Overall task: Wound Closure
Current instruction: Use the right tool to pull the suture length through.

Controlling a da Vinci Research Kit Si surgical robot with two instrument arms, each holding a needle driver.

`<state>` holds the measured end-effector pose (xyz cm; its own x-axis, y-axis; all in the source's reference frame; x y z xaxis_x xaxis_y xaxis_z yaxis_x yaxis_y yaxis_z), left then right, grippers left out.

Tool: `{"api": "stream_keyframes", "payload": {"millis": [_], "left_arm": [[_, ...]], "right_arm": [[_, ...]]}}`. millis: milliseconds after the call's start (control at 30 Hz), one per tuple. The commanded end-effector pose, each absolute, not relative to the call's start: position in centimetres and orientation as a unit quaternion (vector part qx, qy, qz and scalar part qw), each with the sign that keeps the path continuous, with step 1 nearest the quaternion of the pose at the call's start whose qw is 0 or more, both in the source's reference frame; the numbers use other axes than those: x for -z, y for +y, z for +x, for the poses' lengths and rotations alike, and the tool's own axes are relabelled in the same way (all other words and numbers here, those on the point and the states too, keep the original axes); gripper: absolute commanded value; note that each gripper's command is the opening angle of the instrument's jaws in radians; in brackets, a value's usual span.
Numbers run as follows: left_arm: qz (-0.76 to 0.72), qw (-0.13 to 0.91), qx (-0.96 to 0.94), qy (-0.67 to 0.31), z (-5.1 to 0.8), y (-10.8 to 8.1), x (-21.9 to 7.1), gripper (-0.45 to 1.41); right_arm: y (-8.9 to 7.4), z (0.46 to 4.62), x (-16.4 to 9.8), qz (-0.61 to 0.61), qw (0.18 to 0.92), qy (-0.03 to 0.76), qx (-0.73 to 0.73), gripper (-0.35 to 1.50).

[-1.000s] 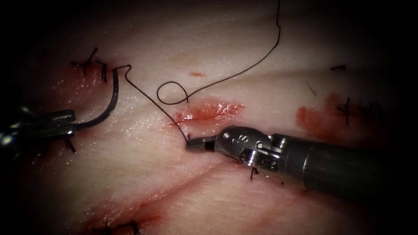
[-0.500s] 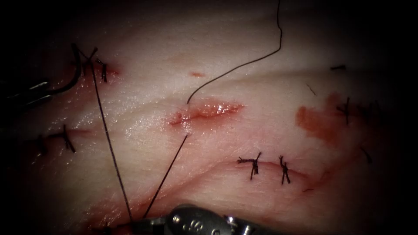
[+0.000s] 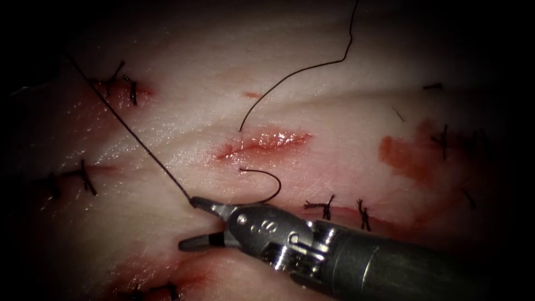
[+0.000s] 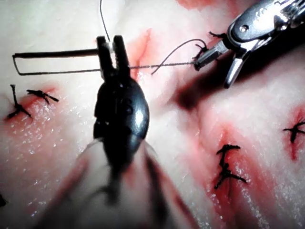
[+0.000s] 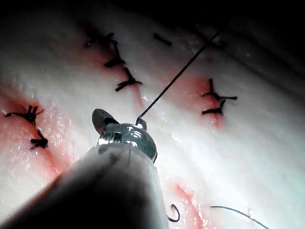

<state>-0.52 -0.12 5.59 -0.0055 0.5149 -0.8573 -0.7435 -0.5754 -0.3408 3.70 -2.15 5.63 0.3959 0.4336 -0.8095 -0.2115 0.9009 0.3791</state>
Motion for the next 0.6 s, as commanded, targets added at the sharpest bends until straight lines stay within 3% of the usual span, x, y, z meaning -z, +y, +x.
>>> {"api": "stream_keyframes", "payload": {"millis": [33,367,600], "left_arm": [[-0.534,0.448,-0.707,0.121,-0.52,-0.09,-5.67,-0.45],[-0.454,0.442,-0.746,0.206,-0.02,-0.05,-5.78,-0.45],[-0.453,0.43,-0.755,0.2,-0.08,-0.07,-5.83,-0.45]], "right_arm": [[-2.01,3.66,-5.66,0.092,0.832,0.512,-0.192,1.48],[-1.9,3.41,-5.78,0.066,0.843,0.502,-0.18,1.46],[-1.89,3.46,-6.24,0.047,0.861,0.484,-0.145,1.45]]}}
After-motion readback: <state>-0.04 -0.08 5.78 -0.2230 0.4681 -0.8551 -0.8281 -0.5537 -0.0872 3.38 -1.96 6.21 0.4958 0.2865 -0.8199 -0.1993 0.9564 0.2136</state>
